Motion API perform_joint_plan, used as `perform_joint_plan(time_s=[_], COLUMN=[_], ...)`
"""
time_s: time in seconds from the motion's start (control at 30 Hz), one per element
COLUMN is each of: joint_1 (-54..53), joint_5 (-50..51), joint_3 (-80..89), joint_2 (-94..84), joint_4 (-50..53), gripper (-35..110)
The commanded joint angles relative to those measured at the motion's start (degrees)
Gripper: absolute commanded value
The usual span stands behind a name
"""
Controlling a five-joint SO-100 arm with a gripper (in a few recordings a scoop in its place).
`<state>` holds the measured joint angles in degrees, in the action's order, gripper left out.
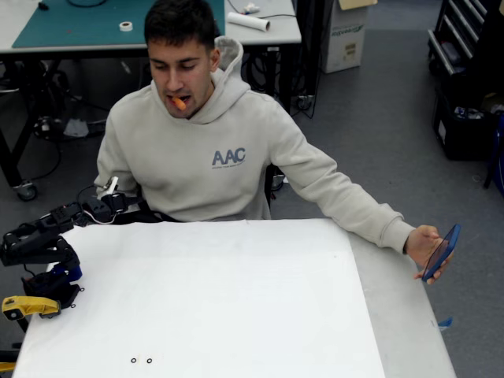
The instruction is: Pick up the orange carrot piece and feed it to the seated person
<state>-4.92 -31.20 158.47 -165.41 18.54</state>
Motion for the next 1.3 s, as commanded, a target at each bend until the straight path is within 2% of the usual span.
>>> perform_joint_plan(time_s=[0.0, 0.27, 0.6, 1.03, 1.27], joint_1=[-0.1, -0.1, 4.7, 7.6, 7.6], joint_5=[2.8, 11.0, 18.0, 18.4, 17.8], joint_3=[5.7, 16.8, 15.3, 10.2, 8.7], joint_2=[-9.6, -17.0, -17.9, -23.7, -23.9], joint_4=[-0.4, 0.9, 21.3, 45.2, 48.9], gripper=[-3, -3, -3, -3, -3])
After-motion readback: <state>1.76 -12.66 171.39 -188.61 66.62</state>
